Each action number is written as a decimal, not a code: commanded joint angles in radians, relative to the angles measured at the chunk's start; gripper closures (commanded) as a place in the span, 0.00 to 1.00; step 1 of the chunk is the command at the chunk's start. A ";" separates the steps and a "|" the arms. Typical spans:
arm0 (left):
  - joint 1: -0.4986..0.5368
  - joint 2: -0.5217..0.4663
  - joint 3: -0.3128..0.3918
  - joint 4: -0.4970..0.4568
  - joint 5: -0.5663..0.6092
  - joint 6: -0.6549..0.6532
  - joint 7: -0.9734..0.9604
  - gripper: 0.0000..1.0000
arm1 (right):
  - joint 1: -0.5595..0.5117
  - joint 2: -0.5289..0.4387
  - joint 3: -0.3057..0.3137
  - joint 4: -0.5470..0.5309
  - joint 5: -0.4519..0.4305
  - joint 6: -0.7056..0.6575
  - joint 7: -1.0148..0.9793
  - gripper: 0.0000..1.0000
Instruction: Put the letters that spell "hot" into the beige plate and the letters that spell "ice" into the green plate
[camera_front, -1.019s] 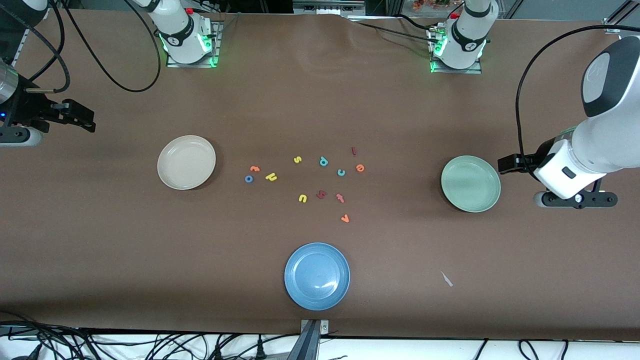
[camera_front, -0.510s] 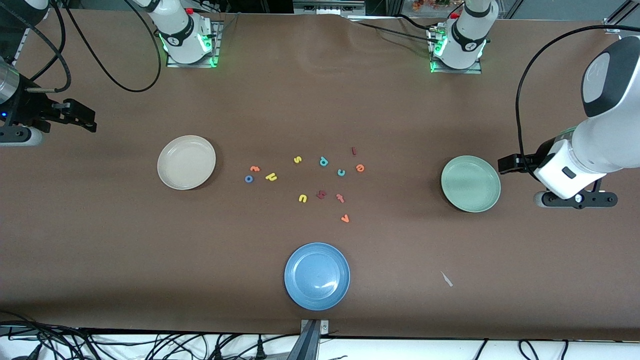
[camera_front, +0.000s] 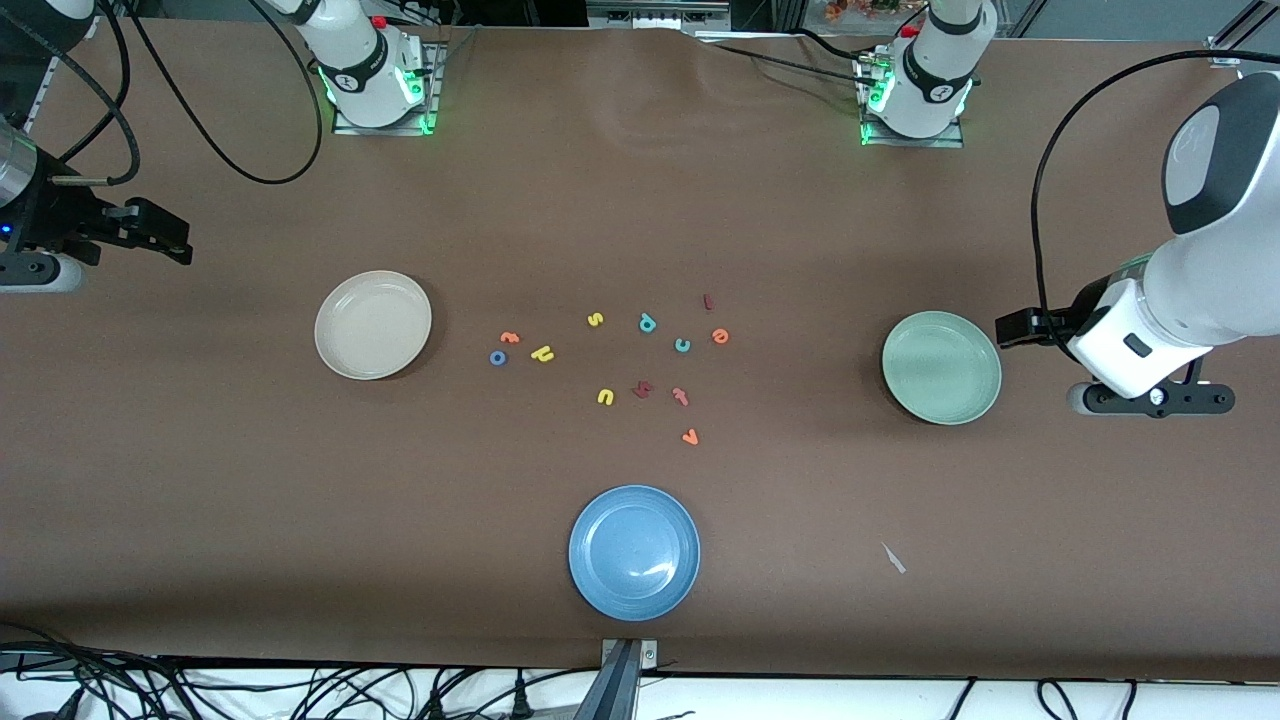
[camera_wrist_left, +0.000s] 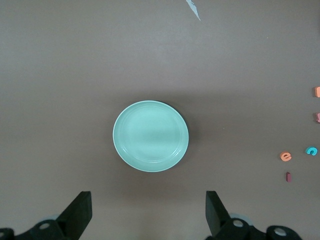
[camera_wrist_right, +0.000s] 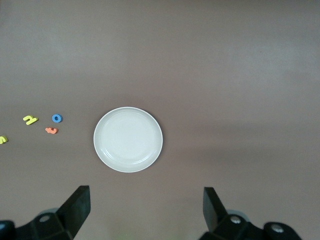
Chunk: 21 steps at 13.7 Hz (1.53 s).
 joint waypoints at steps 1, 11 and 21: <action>0.004 -0.015 0.004 -0.011 -0.036 0.001 0.023 0.00 | -0.005 0.010 0.001 0.029 0.019 -0.004 0.009 0.00; 0.018 -0.013 0.004 -0.011 -0.093 0.007 0.025 0.00 | -0.010 0.013 -0.001 0.029 0.017 -0.003 0.008 0.00; 0.018 -0.002 0.004 -0.011 -0.090 0.009 0.025 0.00 | -0.012 0.021 -0.001 0.029 0.016 0.025 0.008 0.00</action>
